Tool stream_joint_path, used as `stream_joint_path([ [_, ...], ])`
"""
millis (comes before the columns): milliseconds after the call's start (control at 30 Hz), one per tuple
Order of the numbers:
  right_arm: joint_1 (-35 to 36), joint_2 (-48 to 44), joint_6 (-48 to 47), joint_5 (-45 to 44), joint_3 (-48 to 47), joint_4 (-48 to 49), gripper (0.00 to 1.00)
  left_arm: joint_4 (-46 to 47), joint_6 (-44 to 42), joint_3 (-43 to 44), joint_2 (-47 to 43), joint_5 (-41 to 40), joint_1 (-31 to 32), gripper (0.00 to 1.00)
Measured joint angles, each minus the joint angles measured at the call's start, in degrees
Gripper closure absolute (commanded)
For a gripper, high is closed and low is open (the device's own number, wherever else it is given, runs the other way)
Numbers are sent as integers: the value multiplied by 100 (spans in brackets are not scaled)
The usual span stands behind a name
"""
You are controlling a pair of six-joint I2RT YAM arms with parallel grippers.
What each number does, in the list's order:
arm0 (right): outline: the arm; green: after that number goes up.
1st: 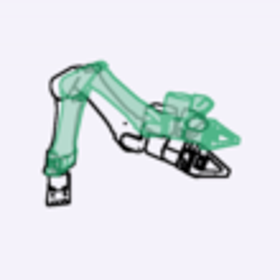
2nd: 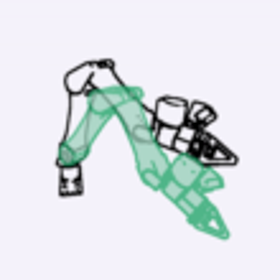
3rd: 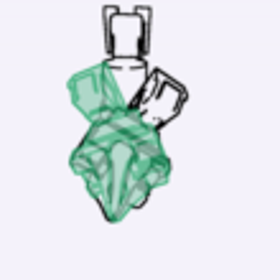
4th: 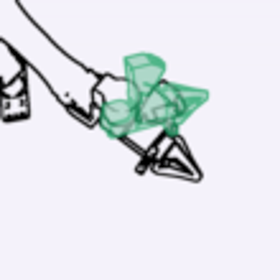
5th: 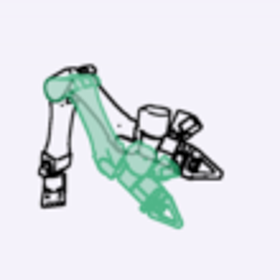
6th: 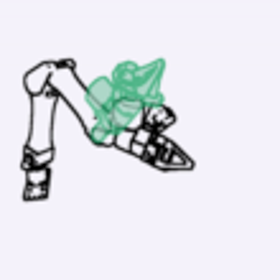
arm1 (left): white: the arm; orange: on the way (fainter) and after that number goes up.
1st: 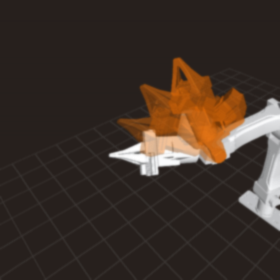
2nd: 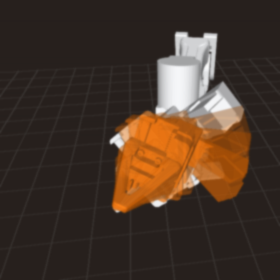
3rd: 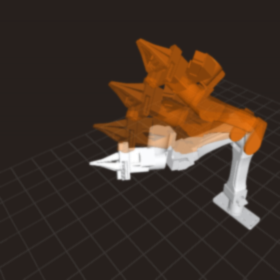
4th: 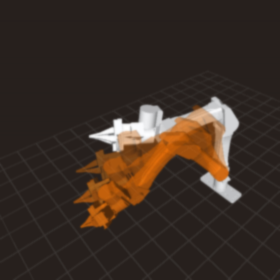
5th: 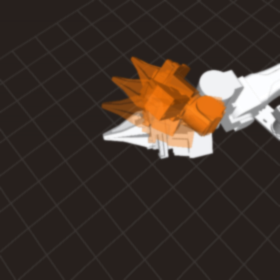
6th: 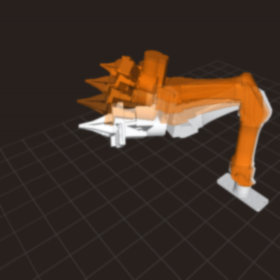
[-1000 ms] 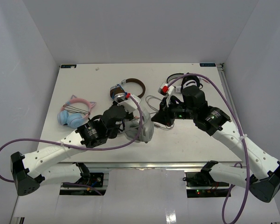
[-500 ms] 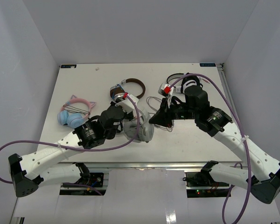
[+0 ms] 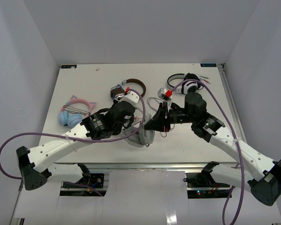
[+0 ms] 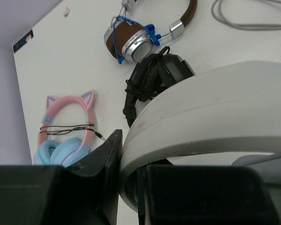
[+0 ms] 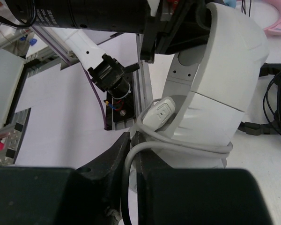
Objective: Wrap the headphones
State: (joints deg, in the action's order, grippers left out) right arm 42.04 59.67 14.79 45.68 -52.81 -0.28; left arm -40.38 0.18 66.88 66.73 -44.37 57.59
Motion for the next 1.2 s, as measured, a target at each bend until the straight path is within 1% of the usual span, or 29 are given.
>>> stream_joint_path([
  [167, 14, -37, 415, -40, 415, 748, 84, -1031, 776, 598, 602, 61, -48, 100],
  [333, 107, -58, 582, -90, 639, 1186, 80, -1611, 1435, 782, 735, 14, -46, 100],
  [500, 250, -84, 704, 60, 685, 1515, 78, -1516, 1859, 881, 730, -116, -12, 100],
  [767, 322, -209, 834, 82, 685, 1850, 79, -1572, 2219, 956, 666, -193, -14, 100],
  [967, 446, -215, 669, -508, 923, 1894, 80, -1606, 2674, 993, 494, 54, -14, 100],
  [1200, 732, -130, 485, -1260, 1025, 2015, 81, -1838, 2971, 994, 387, 255, -65, 100],
])
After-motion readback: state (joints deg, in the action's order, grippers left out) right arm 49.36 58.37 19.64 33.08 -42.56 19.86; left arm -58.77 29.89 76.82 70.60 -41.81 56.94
